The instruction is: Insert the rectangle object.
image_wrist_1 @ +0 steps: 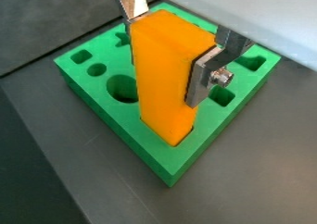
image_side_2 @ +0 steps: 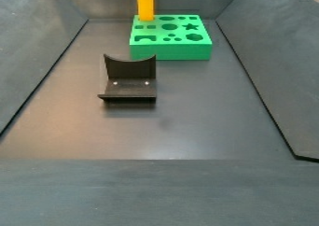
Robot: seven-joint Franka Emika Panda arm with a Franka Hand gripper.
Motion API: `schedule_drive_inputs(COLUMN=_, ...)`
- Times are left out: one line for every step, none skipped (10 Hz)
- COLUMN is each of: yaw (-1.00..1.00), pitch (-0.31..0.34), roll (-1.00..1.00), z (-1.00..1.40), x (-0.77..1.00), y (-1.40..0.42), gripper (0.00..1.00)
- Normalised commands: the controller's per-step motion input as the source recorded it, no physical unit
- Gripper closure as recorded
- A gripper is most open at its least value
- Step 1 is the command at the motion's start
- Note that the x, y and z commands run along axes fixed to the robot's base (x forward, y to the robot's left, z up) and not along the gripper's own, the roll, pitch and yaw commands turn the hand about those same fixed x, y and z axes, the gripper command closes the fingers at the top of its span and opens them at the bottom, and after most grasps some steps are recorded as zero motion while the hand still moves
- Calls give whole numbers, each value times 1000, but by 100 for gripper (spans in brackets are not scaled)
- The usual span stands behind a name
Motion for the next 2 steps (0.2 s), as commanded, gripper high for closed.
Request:
schedule_drive_inputs(yaw=0, pitch=-91, roll=-156, z=-214, x=0, y=37, gripper=100)
schedule_drive_inputs(yaw=0, pitch=-11, roll=0, z=0, x=0, y=0, gripper=100)
